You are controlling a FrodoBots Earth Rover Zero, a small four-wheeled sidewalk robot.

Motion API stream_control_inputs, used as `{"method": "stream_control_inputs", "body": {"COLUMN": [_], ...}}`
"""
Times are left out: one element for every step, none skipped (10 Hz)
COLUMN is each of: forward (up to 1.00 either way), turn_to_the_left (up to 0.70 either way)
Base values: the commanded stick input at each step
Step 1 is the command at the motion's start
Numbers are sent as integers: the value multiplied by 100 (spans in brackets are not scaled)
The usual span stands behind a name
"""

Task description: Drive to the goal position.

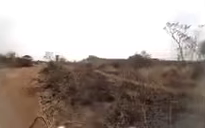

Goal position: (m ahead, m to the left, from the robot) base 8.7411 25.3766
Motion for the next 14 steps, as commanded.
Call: {"method": "stream_control_inputs", "body": {"forward": [37,0,0,-23,-50,-50,-50,-50,-50,-50,-50,-50,-50,-50], "turn_to_the_left": [0,0,0,0,0,0,0,0,0,0,0,0,0,0]}}
